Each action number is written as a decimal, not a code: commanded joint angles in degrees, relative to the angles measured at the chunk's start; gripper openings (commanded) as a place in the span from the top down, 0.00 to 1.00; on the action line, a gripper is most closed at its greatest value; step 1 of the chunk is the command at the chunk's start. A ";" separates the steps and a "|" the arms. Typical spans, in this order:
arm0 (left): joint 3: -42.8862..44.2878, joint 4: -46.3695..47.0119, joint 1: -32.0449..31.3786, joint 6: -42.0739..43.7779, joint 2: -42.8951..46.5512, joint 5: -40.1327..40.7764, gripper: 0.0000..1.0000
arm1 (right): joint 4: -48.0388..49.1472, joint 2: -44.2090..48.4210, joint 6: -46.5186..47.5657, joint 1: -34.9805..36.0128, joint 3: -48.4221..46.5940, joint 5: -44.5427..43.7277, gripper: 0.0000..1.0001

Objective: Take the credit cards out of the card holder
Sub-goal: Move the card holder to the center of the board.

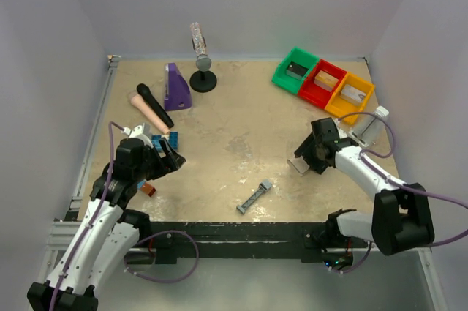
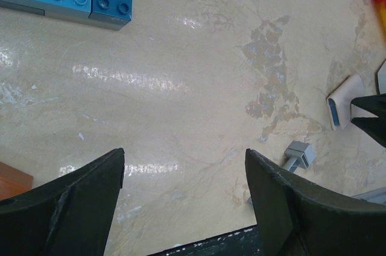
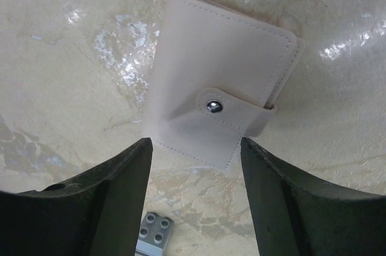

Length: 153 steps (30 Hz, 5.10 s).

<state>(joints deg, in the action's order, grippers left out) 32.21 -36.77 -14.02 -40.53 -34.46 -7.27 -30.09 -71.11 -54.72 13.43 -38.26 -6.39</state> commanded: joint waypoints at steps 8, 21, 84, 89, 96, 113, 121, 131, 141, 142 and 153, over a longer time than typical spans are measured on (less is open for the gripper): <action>-1.27 3.29 -1.18 -1.48 1.06 -1.96 0.19 | -6.03 -6.67 10.51 -0.16 -9.72 1.90 0.40; -2.23 4.34 -2.59 -3.06 2.46 -2.40 0.21 | -10.08 0.19 3.32 -7.27 -9.02 1.20 0.37; 47.67 42.58 -38.54 -13.61 -82.52 -8.29 0.43 | -16.41 47.21 20.18 -1.65 6.00 15.00 0.27; 54.71 38.28 -39.41 -10.98 -87.70 -7.50 0.43 | -16.06 48.26 20.27 -1.57 6.53 16.23 0.27; 61.92 28.44 -39.68 -4.65 -91.75 -3.28 0.41 | -16.50 50.72 20.09 -1.57 6.36 17.55 0.27; 67.55 18.32 -42.23 4.15 -96.32 -1.87 0.40 | -16.58 50.46 20.09 -1.57 6.27 17.47 0.27; 65.27 19.11 -42.23 5.11 -95.62 -3.19 0.64 | -16.58 50.37 20.00 -1.57 6.18 17.03 0.27; 62.63 20.69 -42.41 5.82 -93.87 -3.37 0.91 | -16.85 50.63 19.91 -1.57 6.09 16.68 0.26; 51.40 30.44 -42.14 3.45 -85.00 -2.14 1.00 | -17.46 51.16 19.74 -1.57 5.92 16.50 0.26; 48.94 32.80 -41.97 2.83 -82.90 -1.61 1.00 | -17.46 51.25 19.65 -1.65 5.83 16.41 0.26; 25.74 46.26 -39.33 -4.90 -62.33 6.99 1.00 | -14.66 50.02 20.61 -1.57 7.50 17.02 0.26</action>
<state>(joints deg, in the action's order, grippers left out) 63.75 2.79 -54.33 -41.52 -104.31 -6.26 -47.44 -20.62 -35.51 11.88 -31.59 10.04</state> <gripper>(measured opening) 0.114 0.736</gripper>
